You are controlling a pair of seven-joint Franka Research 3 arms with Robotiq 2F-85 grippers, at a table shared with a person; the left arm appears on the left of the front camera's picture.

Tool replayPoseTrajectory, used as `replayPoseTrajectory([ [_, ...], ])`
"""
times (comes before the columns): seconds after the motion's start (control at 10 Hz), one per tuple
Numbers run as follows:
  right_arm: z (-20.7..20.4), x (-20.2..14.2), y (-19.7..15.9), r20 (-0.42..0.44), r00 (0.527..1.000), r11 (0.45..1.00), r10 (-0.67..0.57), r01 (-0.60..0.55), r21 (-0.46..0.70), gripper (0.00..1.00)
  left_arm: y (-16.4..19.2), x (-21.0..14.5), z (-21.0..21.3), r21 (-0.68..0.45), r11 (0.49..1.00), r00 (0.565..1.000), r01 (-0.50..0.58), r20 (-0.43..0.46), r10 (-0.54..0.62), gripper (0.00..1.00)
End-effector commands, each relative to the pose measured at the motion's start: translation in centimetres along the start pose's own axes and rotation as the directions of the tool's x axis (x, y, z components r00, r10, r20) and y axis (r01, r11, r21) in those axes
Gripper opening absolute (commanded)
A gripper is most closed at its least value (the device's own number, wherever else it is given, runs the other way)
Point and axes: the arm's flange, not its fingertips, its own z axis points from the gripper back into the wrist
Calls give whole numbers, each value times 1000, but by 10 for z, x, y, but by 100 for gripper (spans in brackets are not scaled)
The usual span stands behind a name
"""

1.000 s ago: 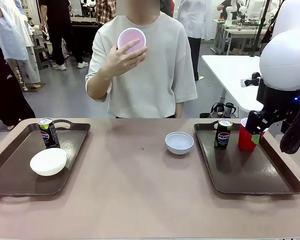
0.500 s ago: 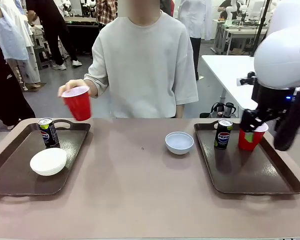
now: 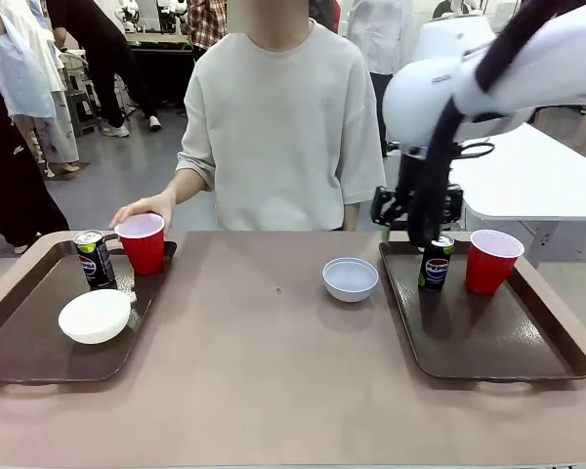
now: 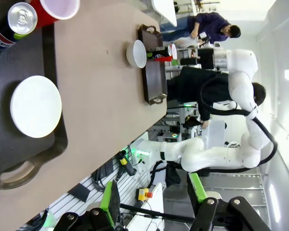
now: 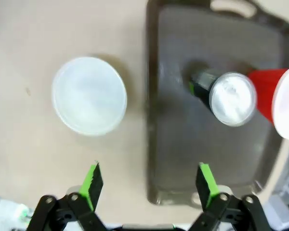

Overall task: Prepare tableware on both trays.
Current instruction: Pick up a Picnic Bowl from the table and place it on a Handle tray.

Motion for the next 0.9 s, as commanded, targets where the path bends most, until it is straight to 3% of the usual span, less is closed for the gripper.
replayPoseTrajectory([
  [0.0, -4, 15, 18, 26, 1000, 1000, 0, -1, 23, 100, 1, -3, 1, -13, 1000, 1000, 22, 5, -22, 76],
  [0.1, -4, 10, 20, -20, 993, 992, 116, -117, -37, 100, 1, -3, 1, -13, 1000, 1000, 22, 5, -22, 76],
  [0.2, -6, 14, 11, 5, 1000, 1000, -5, 4, 14, 100, 1, -3, 1, -13, 1000, 1000, 22, 5, -22, 76],
  [0.6, -36, 15, 38, 17, 999, 999, 38, -37, -28, 100, 1, -3, 1, -13, 1000, 1000, 22, 5, -22, 76],
  [0.8, -56, 24, 44, 35, 998, 998, 46, -47, 34, 100, 1, -3, 1, -13, 1000, 1000, 22, 5, -22, 76],
])
